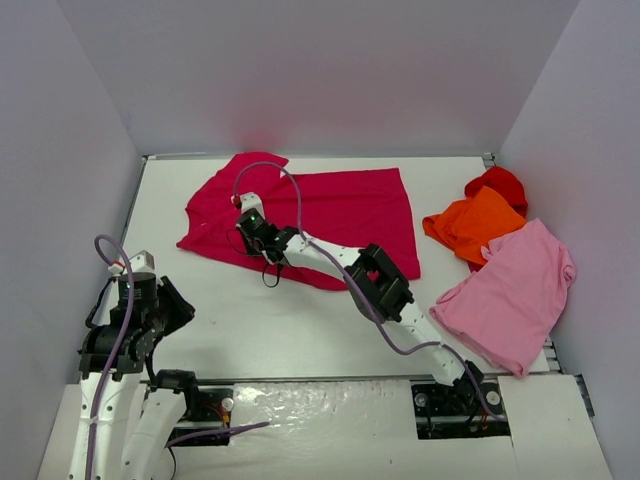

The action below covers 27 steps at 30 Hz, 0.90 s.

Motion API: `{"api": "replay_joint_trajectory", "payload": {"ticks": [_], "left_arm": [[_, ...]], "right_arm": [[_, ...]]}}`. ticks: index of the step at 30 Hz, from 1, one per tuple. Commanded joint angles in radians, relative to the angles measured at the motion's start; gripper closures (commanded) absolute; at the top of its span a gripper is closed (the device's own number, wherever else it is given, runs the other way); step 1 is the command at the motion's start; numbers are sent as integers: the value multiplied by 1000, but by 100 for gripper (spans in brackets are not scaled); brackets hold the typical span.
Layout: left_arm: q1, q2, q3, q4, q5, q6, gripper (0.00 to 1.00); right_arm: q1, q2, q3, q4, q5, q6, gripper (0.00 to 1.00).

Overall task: Fold and stack the t-shirts
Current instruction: Fold the flattened tshirt in 1/3 of the way

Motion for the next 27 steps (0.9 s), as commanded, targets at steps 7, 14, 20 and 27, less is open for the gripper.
{"api": "replay_joint_trajectory", "payload": {"ticks": [7, 14, 20, 27], "left_arm": [[1, 13, 10, 49, 10, 10, 79], [1, 12, 8, 51, 13, 10, 79], [2, 13, 8, 52, 14, 10, 79], [1, 17, 8, 49, 13, 10, 79]], "right_arm": [[-27, -195, -22, 4, 76, -60, 100], [-77, -236, -55, 73, 119, -89, 100], [-124, -198, -25, 174, 122, -117, 100], [-162, -134, 60, 172, 177, -147, 100]]}}
